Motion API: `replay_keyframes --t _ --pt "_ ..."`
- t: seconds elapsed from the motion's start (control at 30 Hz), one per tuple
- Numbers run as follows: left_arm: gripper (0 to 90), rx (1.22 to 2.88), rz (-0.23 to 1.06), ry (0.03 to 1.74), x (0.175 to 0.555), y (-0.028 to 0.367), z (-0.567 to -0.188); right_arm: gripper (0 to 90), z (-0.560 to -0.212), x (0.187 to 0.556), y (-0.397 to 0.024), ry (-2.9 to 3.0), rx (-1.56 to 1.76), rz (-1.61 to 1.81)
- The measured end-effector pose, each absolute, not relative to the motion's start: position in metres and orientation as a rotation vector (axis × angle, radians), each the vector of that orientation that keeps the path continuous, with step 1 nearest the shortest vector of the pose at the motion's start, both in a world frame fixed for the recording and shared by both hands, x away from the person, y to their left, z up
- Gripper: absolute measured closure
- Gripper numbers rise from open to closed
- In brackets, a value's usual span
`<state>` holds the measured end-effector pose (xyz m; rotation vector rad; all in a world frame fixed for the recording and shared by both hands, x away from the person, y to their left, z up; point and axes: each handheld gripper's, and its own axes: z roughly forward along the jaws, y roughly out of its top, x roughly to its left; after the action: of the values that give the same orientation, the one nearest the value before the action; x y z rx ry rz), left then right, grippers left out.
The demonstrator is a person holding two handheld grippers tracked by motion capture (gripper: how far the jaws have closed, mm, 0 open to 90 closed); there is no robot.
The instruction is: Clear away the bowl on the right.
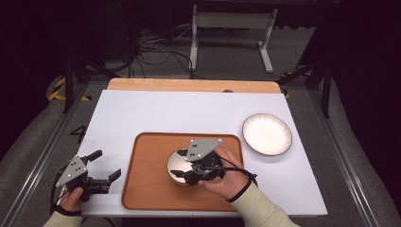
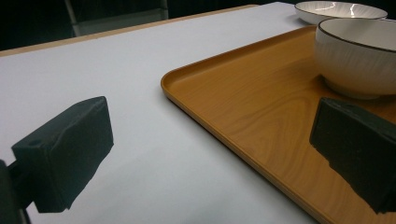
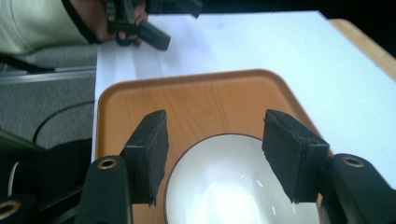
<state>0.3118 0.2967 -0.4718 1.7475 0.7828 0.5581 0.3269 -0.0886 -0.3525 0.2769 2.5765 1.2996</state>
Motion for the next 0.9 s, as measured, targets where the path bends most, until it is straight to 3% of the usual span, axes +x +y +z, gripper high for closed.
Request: replay_keyframes --t 0.37,0.9 --pt "0.3 1.746 0.558 0.785 0.312 0.296 -0.472 29.5 -0.35 0.328 -0.114 2.438 0.347 1.455" --pt "0.2 1.747 0.559 0.785 0.312 0.297 -0.472 28.2 -0.358 0.333 -0.156 2.272 0.407 1.566"
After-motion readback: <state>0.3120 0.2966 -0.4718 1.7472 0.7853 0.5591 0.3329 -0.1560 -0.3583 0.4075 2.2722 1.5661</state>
